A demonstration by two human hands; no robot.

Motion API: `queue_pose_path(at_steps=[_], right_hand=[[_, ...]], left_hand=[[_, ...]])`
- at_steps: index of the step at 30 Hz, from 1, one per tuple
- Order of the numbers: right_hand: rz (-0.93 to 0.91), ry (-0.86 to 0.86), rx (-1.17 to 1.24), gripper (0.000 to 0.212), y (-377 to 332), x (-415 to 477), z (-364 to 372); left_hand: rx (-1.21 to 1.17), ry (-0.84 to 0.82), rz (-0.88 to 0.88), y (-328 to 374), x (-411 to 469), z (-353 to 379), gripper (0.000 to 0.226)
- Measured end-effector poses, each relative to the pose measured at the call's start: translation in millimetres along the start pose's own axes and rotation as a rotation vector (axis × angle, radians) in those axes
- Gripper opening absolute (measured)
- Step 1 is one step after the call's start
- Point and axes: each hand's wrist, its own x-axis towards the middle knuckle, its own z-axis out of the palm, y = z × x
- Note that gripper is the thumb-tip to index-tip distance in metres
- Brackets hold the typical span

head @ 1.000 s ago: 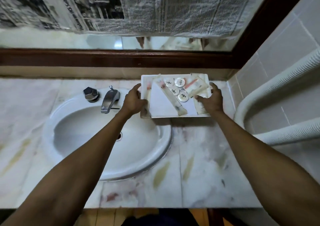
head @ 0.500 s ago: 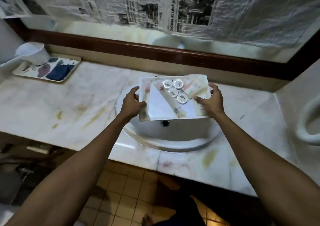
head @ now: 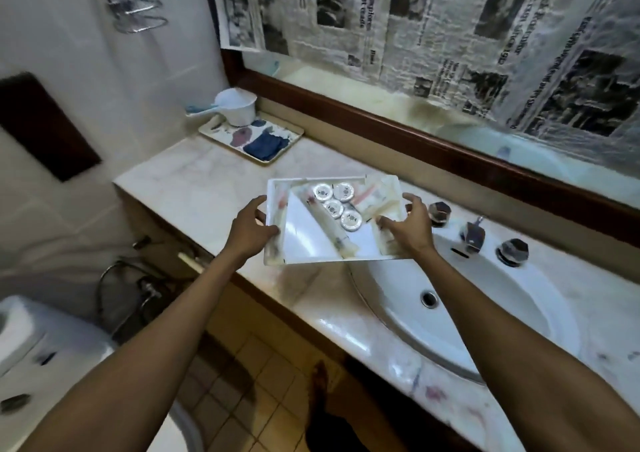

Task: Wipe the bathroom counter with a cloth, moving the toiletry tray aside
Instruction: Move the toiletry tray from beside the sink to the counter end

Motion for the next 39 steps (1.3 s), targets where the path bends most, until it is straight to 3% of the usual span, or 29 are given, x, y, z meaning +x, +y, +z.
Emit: queue_pose_path(at_steps=[12,20,25,30,39], right_hand=[[-0.125,-0.297,0.002,0.074,-114,117,214],[-0.147,-0.552,-0.017,0.065,-154,159,321],[-0.082,-0.645,-0.114,0.074,-163,181,386],[-0.045,-0.683,-0.219,0.048,-180,196,446],[-0.023,-0.723,-0.286,0.068,-225,227,530]], left_hand=[[0.033,0.283,-0.254,-94,104,-129,0.073],[-0.012,0.385,-0.396,-157,152,-185,0.079],[0.009,0.358,-0.439,-198,194,-210,0.074],[0.077,0.318,-0.472,-229,235,-242,0.065],[0.03,0.371,-0.503,-259,274,-267,0.067]])
